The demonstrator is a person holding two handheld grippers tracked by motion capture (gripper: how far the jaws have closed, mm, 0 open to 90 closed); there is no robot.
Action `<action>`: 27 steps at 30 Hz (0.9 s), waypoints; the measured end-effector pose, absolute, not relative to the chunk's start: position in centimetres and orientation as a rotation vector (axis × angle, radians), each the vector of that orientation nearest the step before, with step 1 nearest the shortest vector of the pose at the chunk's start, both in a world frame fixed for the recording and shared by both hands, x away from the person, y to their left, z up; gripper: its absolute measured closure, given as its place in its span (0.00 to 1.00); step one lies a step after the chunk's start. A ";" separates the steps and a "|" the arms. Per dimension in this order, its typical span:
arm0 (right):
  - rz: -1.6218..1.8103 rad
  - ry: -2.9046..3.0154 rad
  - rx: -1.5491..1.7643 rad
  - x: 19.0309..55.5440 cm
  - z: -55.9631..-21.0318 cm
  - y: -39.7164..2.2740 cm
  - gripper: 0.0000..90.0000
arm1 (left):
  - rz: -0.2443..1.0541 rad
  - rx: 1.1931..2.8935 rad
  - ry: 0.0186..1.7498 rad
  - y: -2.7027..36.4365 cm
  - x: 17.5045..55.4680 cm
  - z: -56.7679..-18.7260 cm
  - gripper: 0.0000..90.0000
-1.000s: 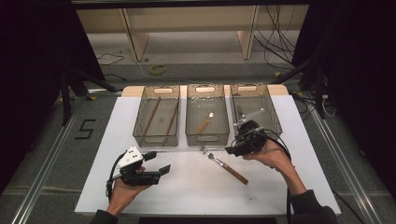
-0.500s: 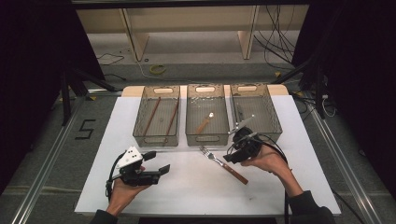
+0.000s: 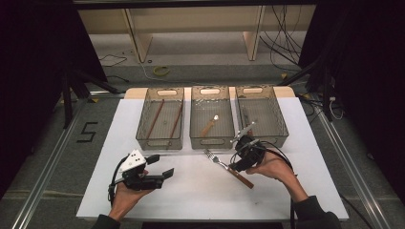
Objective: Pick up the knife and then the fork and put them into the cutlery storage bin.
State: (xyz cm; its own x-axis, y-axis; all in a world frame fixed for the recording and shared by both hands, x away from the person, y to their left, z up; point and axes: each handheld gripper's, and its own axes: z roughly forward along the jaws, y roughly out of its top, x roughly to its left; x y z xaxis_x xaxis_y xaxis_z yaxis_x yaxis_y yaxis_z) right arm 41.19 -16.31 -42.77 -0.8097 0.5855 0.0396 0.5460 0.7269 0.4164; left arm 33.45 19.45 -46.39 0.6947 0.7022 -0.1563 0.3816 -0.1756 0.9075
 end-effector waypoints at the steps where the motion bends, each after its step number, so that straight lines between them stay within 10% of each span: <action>1: 0.633 2.832 0.925 41.2 -42.8 -16.3 0.45 | 0.360 1.794 0.860 19.5 33.5 -46.4 0.22; 27: 0.480 2.926 0.882 40.6 -45.3 -15.4 0.70 | 0.363 1.801 0.857 19.5 33.5 -46.4 0.22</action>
State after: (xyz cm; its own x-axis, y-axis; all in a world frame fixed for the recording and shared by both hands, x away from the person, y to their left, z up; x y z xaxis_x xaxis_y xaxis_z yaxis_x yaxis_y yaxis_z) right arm 40.59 -15.44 -45.30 -0.8364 0.5465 0.0425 0.5315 0.7894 0.3071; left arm 33.48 19.46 -46.40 0.6966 0.7017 -0.1498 0.3800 -0.1837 0.9066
